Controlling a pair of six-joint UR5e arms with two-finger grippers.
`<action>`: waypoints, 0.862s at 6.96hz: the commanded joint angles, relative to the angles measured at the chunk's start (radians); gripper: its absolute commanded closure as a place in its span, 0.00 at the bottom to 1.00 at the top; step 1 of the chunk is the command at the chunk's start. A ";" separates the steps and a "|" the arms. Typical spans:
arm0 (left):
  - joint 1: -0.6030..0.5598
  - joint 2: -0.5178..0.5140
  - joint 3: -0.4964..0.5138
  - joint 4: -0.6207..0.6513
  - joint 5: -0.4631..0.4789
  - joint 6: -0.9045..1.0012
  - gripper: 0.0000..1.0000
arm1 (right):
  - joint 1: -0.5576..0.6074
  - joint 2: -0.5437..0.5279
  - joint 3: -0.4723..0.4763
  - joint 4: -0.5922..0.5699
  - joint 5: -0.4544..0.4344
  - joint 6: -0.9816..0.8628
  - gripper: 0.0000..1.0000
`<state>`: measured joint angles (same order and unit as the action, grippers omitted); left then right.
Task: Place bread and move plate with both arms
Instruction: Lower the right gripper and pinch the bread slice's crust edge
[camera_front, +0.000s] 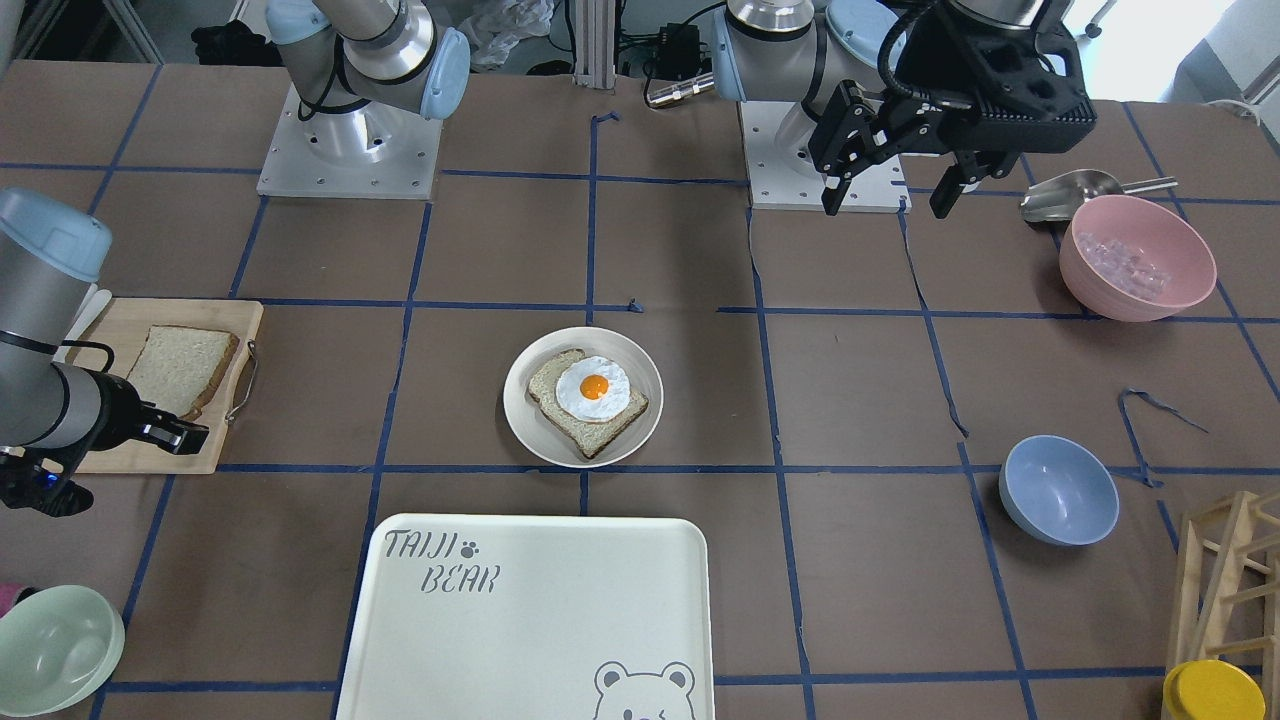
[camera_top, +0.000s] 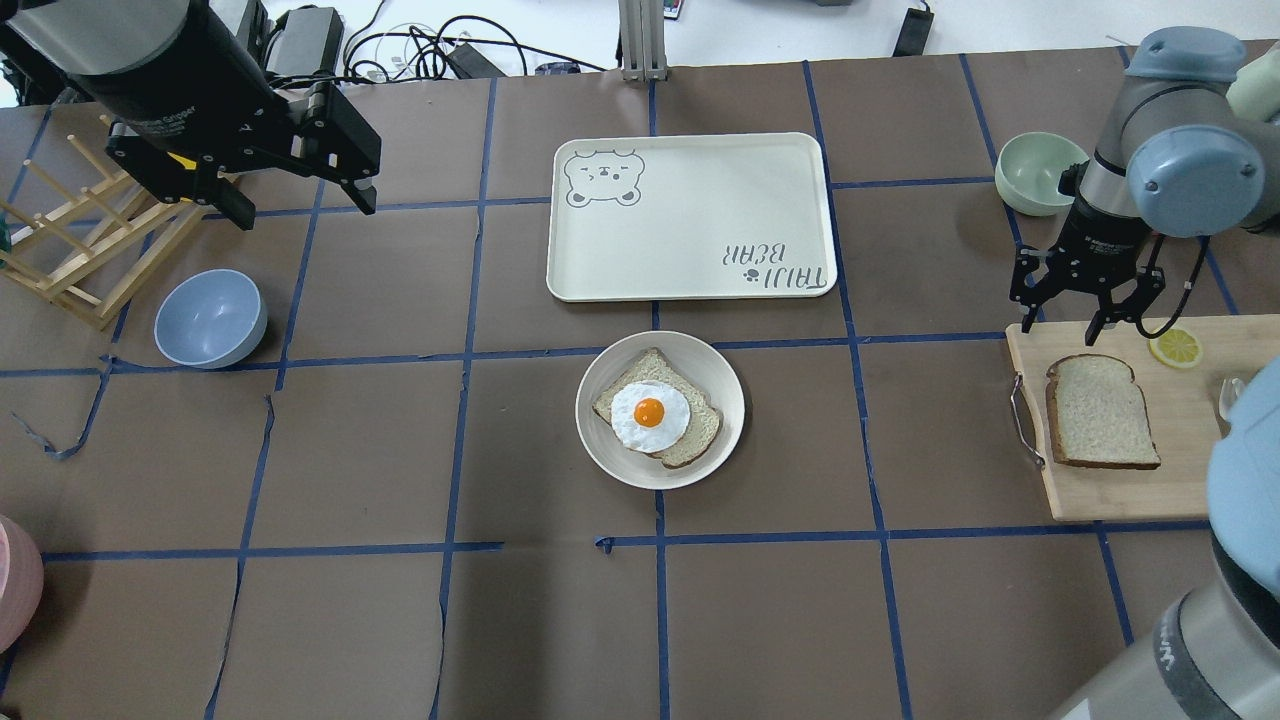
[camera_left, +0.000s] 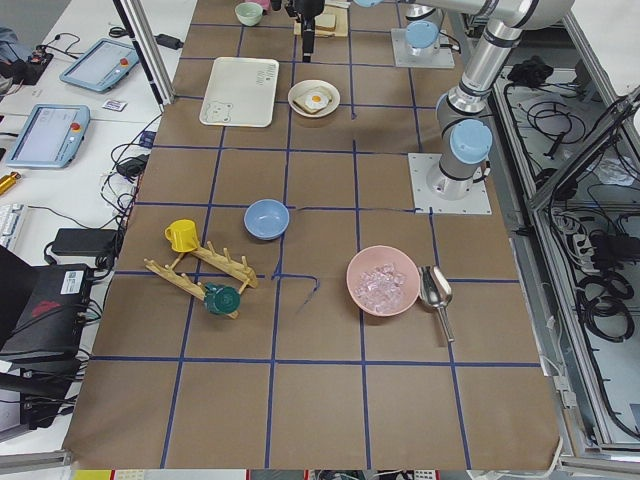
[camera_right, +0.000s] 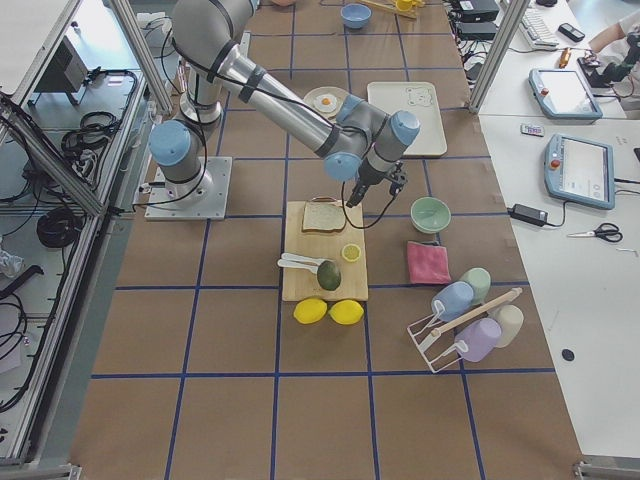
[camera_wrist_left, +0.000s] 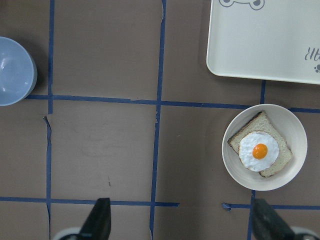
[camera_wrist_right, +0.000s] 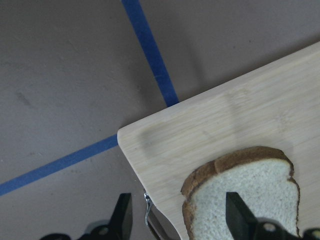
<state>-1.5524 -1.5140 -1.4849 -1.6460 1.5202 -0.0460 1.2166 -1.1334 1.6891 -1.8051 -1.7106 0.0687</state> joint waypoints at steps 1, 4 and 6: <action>0.000 0.000 0.000 0.000 0.000 0.000 0.00 | -0.006 0.018 0.018 -0.002 -0.033 0.002 0.33; 0.000 0.001 0.000 0.000 0.000 0.000 0.00 | -0.038 0.026 0.032 0.000 -0.032 0.003 0.45; 0.002 0.000 0.000 0.000 0.000 0.002 0.00 | -0.038 0.027 0.043 0.000 -0.015 0.025 0.60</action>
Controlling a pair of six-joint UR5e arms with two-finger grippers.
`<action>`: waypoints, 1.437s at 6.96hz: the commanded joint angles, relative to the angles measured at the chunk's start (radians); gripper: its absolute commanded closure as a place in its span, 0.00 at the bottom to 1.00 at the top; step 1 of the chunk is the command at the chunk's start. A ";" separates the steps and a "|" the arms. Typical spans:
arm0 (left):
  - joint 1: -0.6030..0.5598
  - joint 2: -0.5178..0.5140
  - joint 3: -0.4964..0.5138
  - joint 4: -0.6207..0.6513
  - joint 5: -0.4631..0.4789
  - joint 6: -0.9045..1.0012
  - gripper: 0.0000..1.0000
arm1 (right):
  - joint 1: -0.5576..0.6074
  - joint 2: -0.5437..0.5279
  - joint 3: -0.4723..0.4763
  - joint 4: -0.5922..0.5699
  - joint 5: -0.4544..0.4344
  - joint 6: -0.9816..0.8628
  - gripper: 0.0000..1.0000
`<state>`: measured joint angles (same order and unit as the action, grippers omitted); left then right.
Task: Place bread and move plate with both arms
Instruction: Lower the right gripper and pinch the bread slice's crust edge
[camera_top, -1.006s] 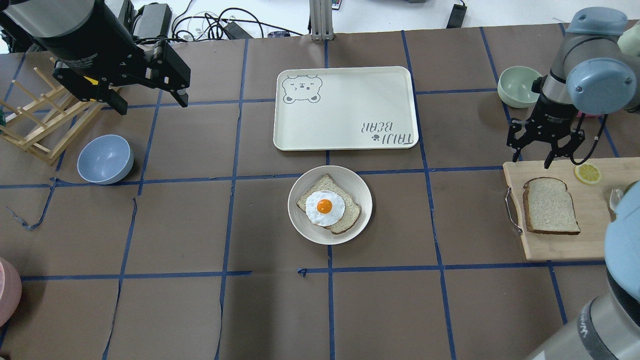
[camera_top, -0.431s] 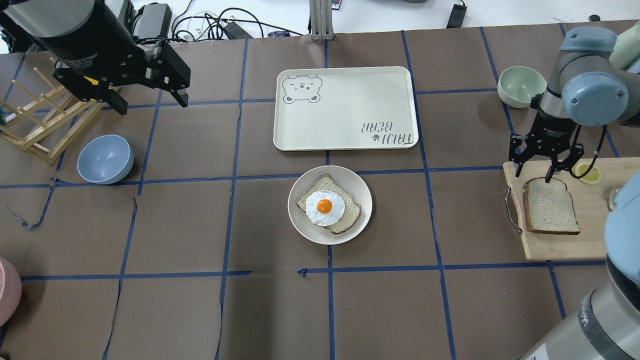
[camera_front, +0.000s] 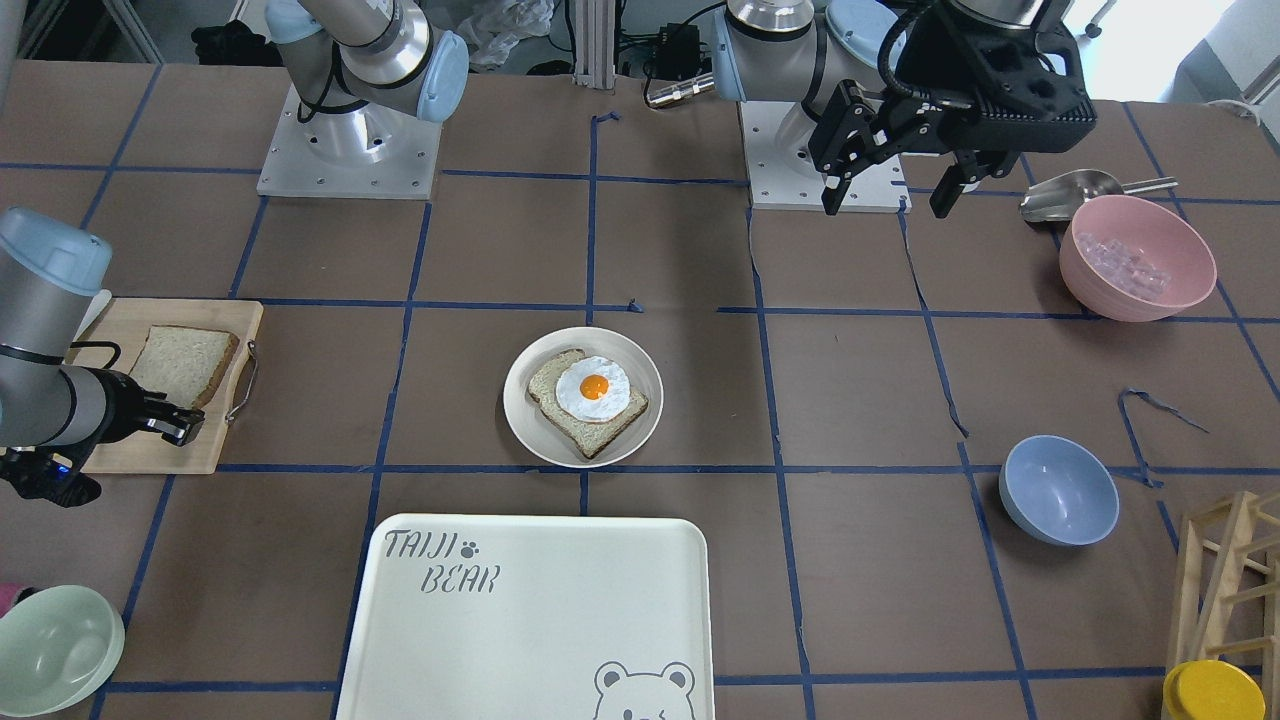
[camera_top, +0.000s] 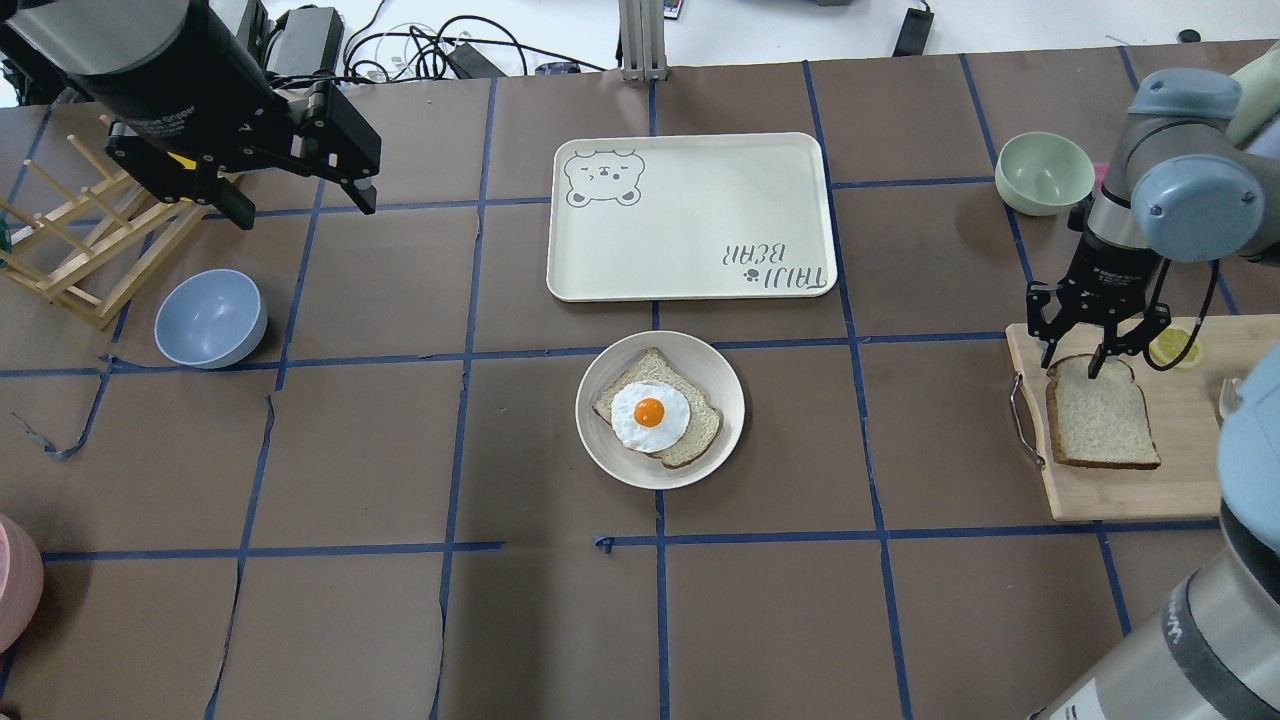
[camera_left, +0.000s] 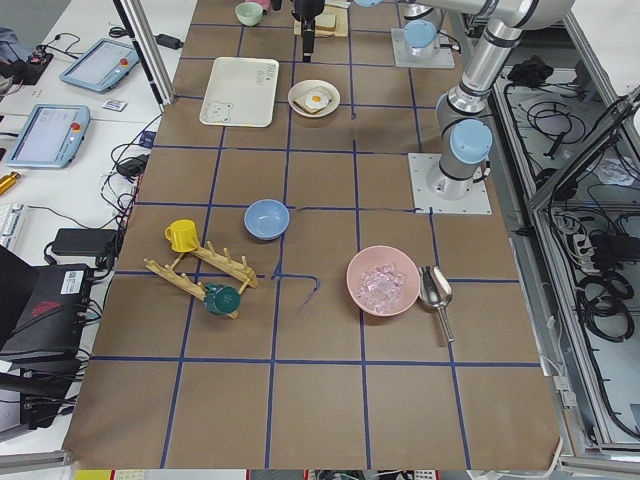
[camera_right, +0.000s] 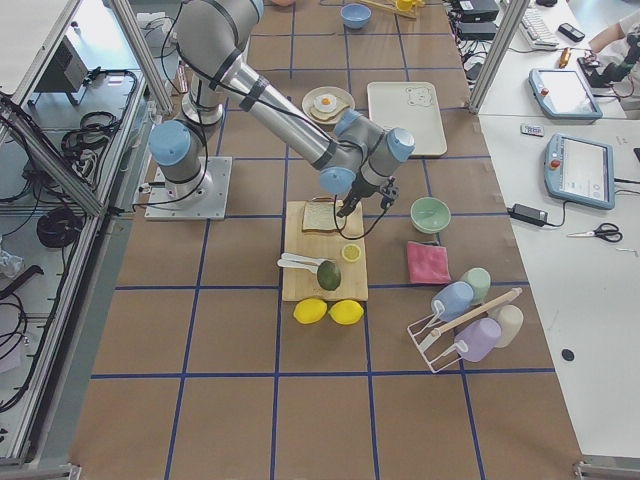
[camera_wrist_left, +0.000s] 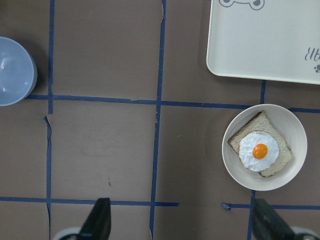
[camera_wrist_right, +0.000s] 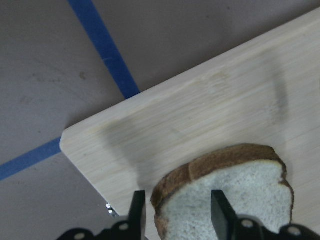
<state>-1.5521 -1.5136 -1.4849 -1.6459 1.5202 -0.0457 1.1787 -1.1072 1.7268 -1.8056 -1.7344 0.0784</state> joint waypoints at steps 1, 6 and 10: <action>0.001 0.000 0.000 0.000 0.000 0.001 0.00 | -0.001 0.001 0.005 0.000 0.009 0.015 0.79; 0.001 0.000 0.002 0.001 0.000 0.000 0.00 | -0.001 -0.020 -0.013 0.026 0.022 0.017 1.00; 0.004 -0.054 0.078 0.000 0.003 -0.002 0.00 | 0.045 -0.135 -0.139 0.291 0.098 0.033 1.00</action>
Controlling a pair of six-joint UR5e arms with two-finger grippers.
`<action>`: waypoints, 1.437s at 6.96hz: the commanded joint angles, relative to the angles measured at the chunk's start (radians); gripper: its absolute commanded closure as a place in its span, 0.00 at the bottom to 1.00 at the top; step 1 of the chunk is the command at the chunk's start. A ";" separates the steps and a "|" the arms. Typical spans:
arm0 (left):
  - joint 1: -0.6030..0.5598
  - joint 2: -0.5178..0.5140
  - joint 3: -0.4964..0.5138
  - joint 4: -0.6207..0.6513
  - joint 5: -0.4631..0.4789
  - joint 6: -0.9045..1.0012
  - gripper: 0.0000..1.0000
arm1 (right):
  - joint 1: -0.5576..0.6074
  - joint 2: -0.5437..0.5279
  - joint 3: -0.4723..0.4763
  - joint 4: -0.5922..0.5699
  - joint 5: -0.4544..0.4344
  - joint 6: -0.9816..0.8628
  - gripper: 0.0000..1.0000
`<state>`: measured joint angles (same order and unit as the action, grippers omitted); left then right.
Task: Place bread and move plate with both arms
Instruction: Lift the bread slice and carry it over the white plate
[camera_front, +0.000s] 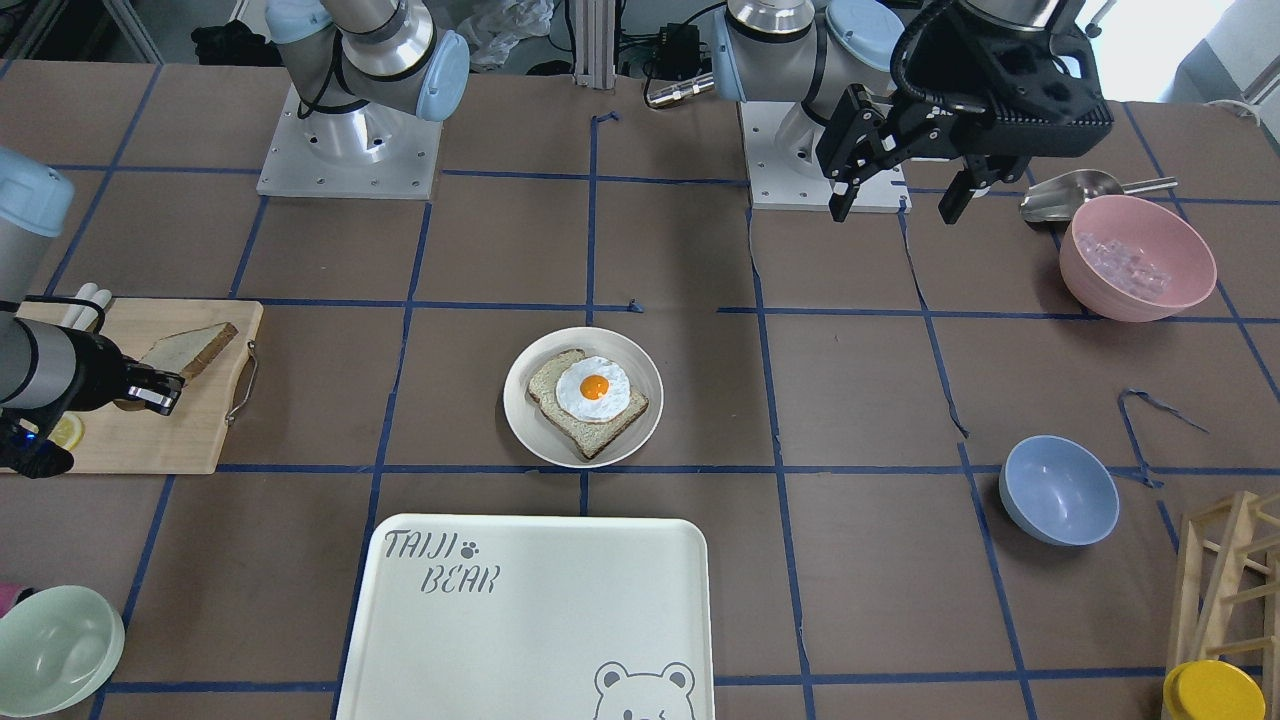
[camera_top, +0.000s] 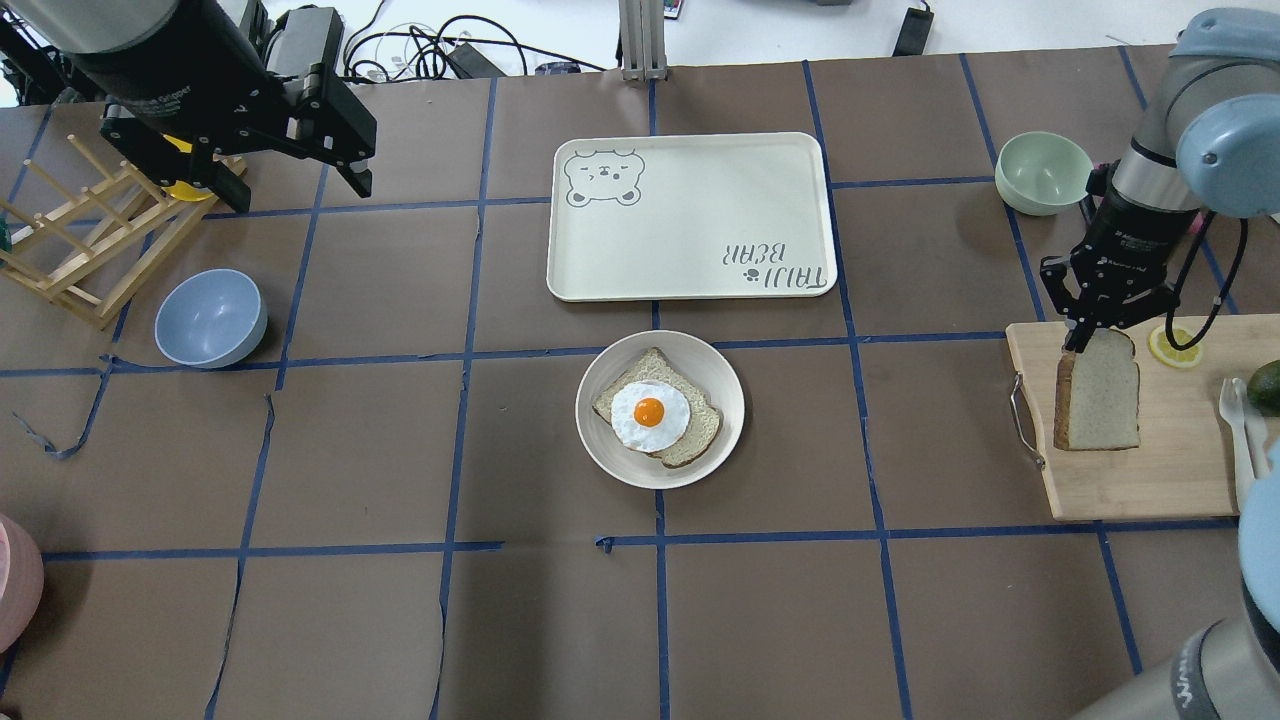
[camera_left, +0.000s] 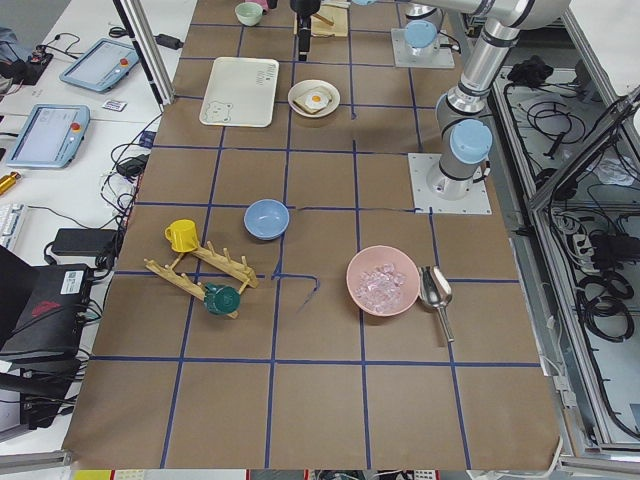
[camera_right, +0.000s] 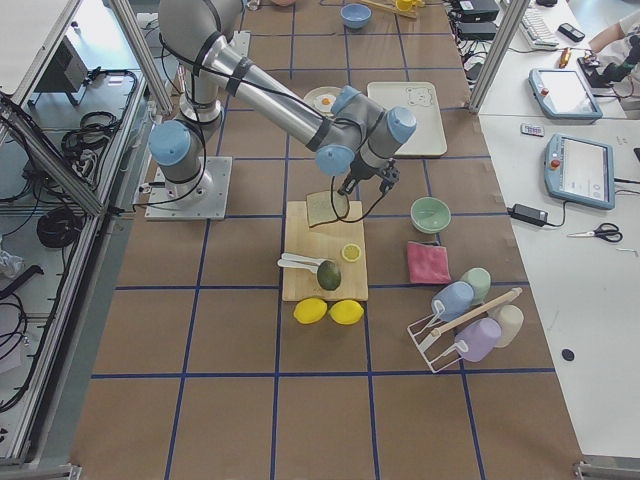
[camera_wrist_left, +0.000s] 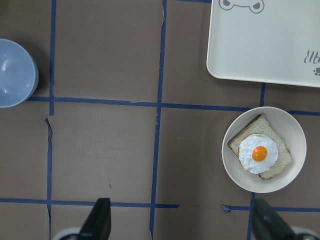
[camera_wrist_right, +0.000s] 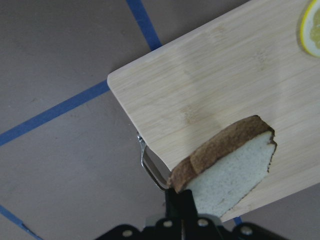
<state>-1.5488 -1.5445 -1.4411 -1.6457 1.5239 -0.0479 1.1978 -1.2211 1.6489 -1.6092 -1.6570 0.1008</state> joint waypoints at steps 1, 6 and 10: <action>0.001 -0.049 0.063 0.000 -0.001 0.002 0.00 | 0.101 -0.021 -0.148 0.180 0.026 0.099 1.00; 0.001 -0.046 0.033 0.067 -0.010 0.005 0.00 | 0.538 0.029 -0.284 0.152 0.302 0.710 1.00; 0.001 -0.029 0.007 0.069 -0.005 0.007 0.00 | 0.664 0.094 -0.232 0.075 0.368 0.884 1.00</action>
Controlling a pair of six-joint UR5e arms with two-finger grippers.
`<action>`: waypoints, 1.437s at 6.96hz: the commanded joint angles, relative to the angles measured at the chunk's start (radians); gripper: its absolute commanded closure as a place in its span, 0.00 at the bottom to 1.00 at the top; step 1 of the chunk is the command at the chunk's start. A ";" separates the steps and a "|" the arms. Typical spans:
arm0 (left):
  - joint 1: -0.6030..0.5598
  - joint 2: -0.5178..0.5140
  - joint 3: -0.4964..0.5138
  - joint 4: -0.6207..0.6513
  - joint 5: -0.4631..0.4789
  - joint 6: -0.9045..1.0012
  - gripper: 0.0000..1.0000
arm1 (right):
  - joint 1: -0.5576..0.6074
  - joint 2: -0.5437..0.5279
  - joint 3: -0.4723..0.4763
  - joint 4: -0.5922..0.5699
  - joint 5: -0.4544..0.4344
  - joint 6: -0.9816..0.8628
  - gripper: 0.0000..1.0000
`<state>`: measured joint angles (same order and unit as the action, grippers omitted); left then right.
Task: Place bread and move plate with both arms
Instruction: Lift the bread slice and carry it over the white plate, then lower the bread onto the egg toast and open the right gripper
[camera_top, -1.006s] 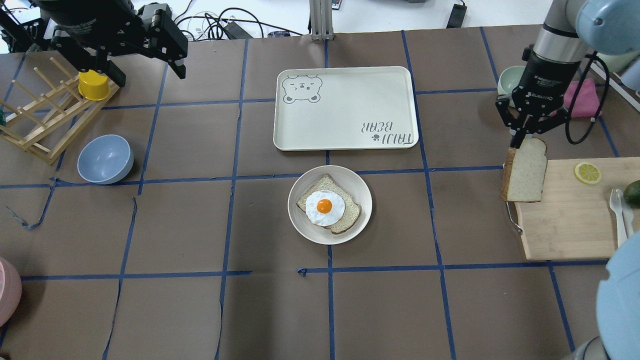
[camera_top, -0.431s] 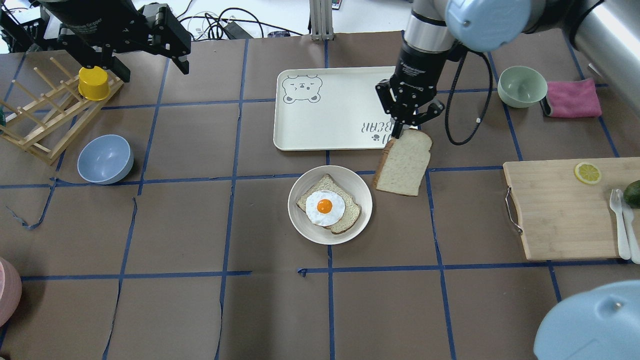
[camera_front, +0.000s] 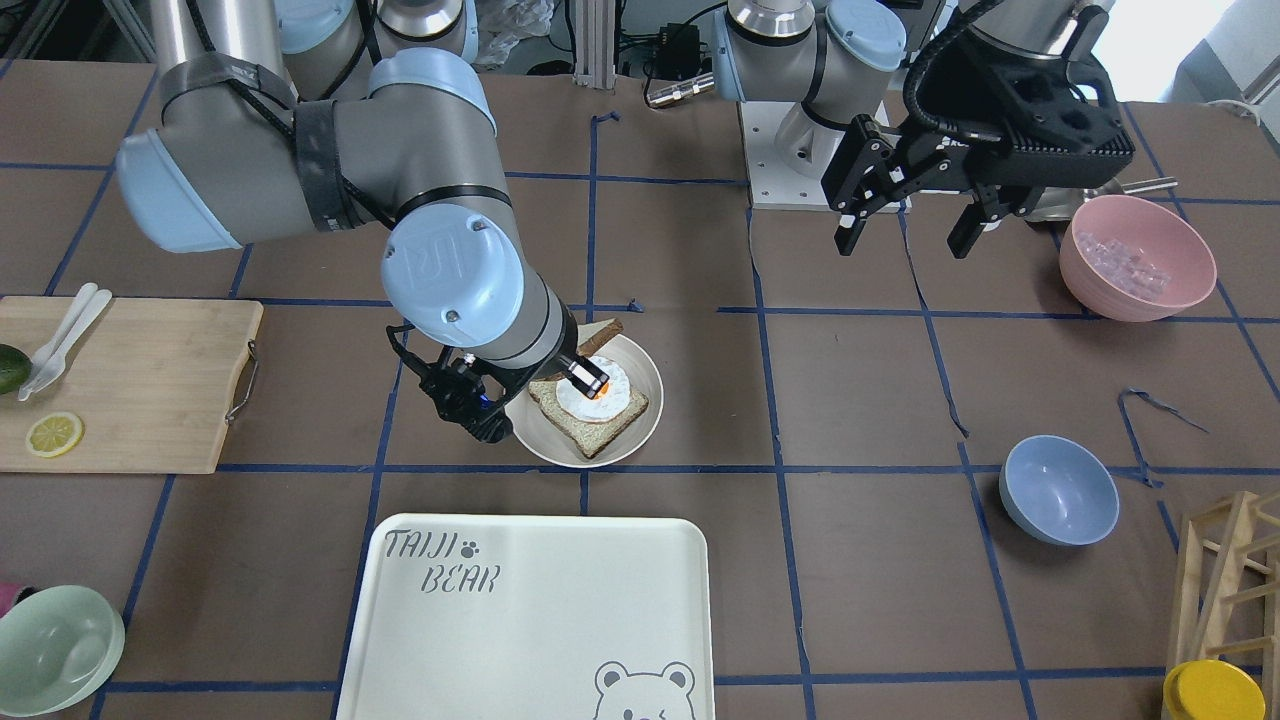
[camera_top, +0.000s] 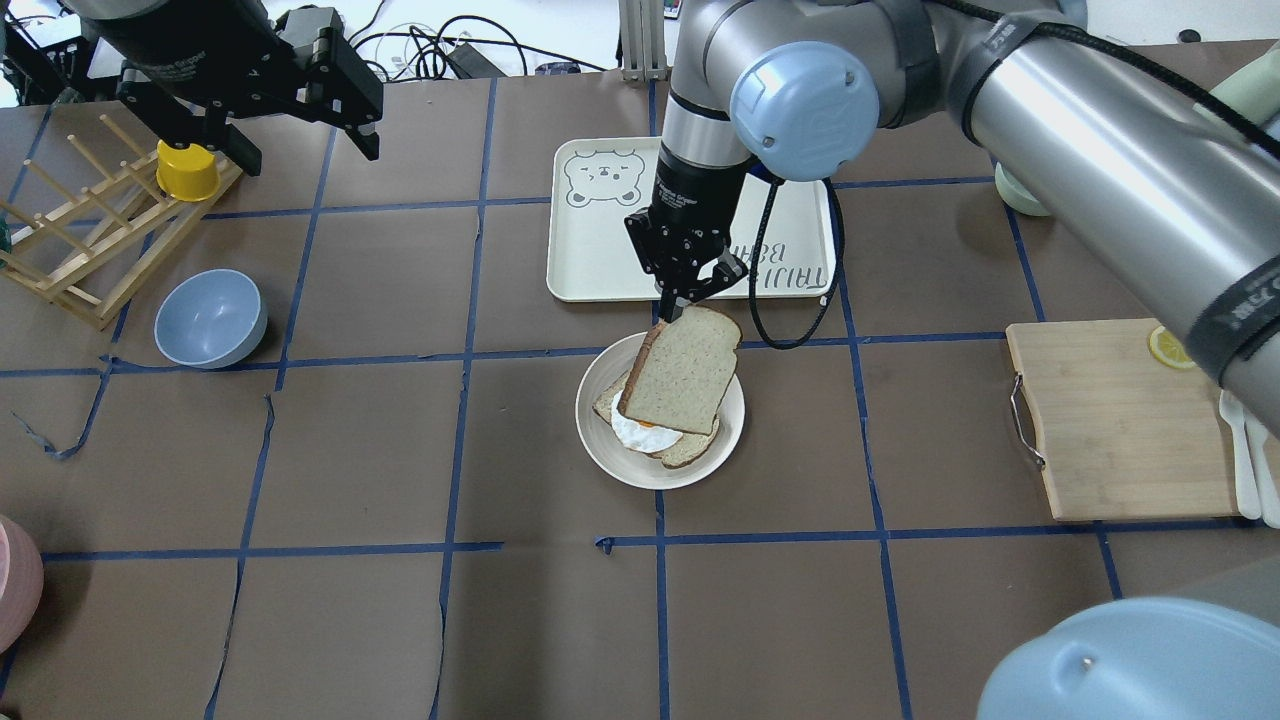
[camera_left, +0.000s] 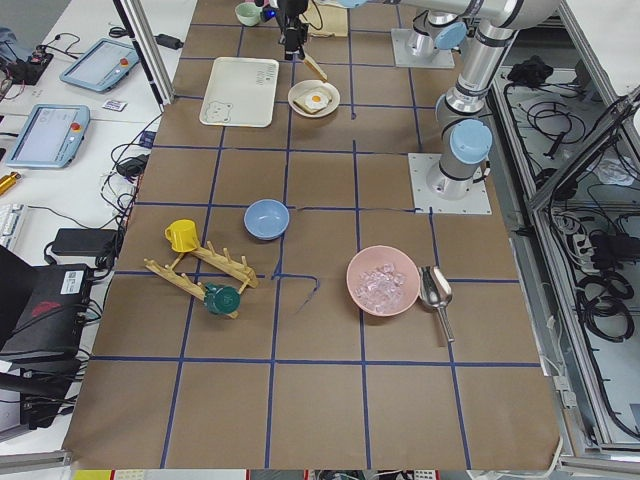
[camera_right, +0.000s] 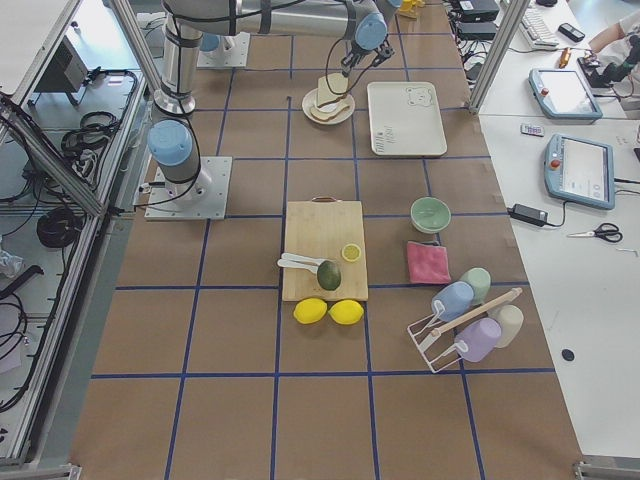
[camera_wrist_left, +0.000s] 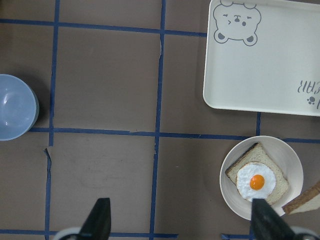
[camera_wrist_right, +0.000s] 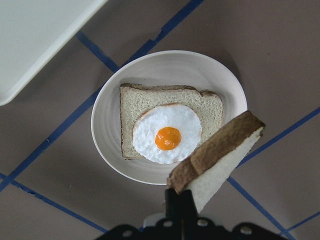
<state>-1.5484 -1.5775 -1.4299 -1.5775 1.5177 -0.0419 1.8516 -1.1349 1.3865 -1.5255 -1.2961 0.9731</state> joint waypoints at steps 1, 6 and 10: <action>0.001 0.004 -0.004 0.001 0.001 -0.001 0.00 | 0.012 0.009 0.049 -0.007 0.026 0.007 1.00; 0.002 0.004 -0.004 0.001 -0.002 -0.001 0.00 | 0.011 0.058 0.060 -0.097 0.055 0.004 0.99; 0.001 0.005 -0.004 -0.001 -0.002 -0.003 0.00 | -0.005 0.034 0.071 -0.133 0.041 -0.111 0.00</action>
<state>-1.5477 -1.5729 -1.4343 -1.5783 1.5156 -0.0439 1.8544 -1.0906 1.4635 -1.6565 -1.2457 0.8806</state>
